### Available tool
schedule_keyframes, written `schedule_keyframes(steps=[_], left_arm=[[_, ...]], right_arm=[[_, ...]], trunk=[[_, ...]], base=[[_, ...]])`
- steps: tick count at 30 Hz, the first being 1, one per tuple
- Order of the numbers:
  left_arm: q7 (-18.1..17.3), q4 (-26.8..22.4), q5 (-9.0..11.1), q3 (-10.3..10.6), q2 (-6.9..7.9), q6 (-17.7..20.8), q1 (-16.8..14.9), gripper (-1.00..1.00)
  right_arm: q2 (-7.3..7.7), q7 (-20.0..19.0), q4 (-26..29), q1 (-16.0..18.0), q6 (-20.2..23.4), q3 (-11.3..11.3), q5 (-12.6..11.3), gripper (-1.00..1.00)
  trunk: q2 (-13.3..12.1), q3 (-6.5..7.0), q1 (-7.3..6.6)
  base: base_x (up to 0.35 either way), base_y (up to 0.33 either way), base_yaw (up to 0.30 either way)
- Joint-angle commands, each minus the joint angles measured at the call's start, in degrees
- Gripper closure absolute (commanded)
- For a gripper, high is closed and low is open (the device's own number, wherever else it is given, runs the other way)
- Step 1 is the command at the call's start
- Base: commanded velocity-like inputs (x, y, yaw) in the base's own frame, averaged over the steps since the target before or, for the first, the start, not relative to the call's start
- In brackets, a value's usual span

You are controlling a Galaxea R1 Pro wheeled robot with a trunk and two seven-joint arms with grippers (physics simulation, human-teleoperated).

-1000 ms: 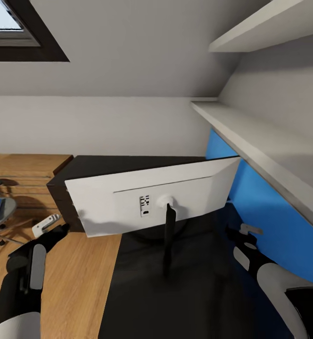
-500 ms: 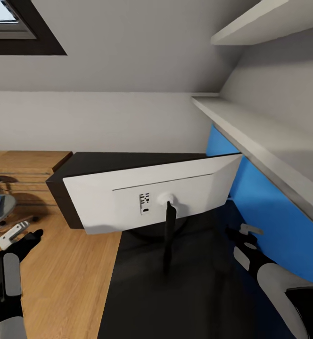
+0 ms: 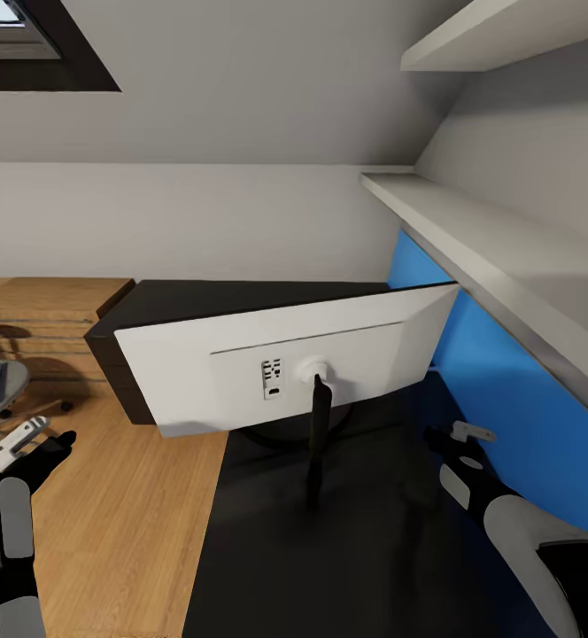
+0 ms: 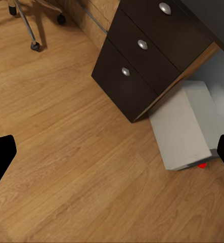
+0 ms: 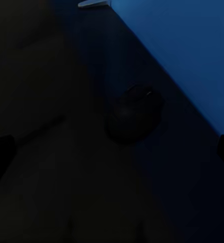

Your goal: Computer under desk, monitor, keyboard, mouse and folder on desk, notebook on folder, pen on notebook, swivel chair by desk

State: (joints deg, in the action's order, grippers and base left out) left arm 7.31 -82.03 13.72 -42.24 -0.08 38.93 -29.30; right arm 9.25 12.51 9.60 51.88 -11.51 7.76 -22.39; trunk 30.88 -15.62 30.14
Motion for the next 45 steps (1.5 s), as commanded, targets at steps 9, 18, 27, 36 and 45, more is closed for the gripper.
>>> schedule_keyframes(steps=[9,18,27,36,45], left_arm=[[0.34,-0.14,1.72,0.15,-0.01,0.35,-0.05,-1.00],[0.33,-0.07,1.83,1.22,0.07,0.48,-0.05,-1.00],[0.33,-0.06,1.83,1.45,0.05,0.49,-0.05,-1.00],[0.33,-0.06,1.83,1.46,0.00,0.45,-0.05,-1.00],[0.33,-0.08,1.83,1.47,-0.01,0.45,-0.05,-1.00]], right_arm=[[0.06,0.18,-0.02,0.07,-0.18,0.94,-0.52,-1.00],[0.07,0.16,-0.02,0.07,-0.18,0.94,-0.52,-1.00],[0.07,0.15,-0.02,0.07,-0.18,0.94,-0.51,-1.00],[0.07,0.16,-0.02,0.07,-0.18,0.94,-0.48,-1.00],[0.07,0.18,-0.02,0.07,-0.18,0.94,-0.51,-1.00]], trunk=[[0.05,-0.89,0.04],[0.05,-1.70,0.04],[0.05,-2.50,0.04],[0.05,-3.30,0.04],[0.05,-4.11,0.04]], base=[[0.000,0.000,0.000],[0.000,0.000,0.000],[0.000,0.000,0.000],[0.000,0.000,0.000],[0.000,0.000,0.000]])
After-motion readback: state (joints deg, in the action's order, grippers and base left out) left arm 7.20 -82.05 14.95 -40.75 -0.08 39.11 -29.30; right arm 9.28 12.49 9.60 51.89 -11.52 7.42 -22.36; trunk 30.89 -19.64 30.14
